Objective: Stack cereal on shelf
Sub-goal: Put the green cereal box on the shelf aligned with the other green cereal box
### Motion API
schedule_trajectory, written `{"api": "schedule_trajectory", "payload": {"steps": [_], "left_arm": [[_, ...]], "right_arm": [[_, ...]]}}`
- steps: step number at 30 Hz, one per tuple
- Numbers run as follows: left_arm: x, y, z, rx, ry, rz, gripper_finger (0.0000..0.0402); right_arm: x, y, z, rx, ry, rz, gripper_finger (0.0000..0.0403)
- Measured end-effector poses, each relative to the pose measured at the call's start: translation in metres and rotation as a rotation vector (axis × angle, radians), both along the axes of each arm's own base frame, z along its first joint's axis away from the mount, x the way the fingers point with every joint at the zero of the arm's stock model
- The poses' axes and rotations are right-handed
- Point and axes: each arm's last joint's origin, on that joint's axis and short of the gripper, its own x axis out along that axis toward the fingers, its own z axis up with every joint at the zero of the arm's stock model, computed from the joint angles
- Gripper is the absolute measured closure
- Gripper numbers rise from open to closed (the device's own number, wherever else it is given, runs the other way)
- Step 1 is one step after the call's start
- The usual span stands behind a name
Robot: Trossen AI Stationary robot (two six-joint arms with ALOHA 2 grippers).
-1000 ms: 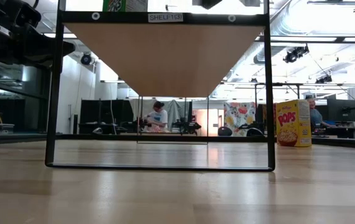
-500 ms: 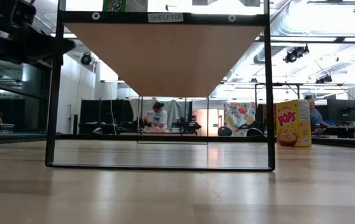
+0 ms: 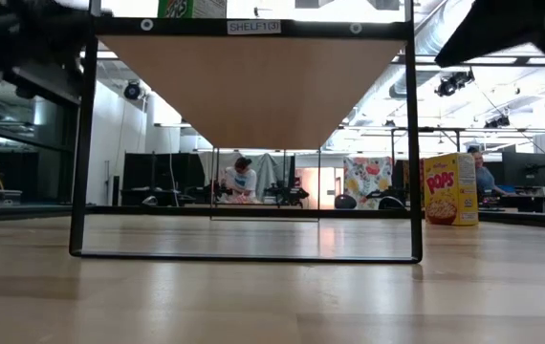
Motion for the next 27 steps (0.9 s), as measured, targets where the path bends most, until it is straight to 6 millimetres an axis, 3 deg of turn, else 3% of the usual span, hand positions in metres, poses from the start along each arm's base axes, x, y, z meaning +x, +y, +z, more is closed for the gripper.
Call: {"api": "schedule_trajectory", "payload": {"steps": [4, 9, 18, 27], "left_arm": [[0.002, -0.009, 0.004, 0.035, -0.023, -0.182, 0.0401], [0.015, -0.018, -0.006, 0.102, 0.168, -0.115, 0.0401], [0.034, -0.050, 0.003, 0.434, 0.276, -0.265, 0.0401], [0.056, -0.053, -0.002, 0.454, 0.435, -0.030, 0.0401]], "right_arm": [[-0.011, -0.016, -0.009, 0.016, -0.117, -0.026, 0.0403], [-0.012, -0.031, -0.015, -0.011, -0.189, -0.056, 0.0403], [0.000, -0.042, -0.015, -0.050, -0.131, -0.036, 0.0403], [0.003, -0.044, -0.015, -0.027, -0.108, -0.024, 0.0403]]}}
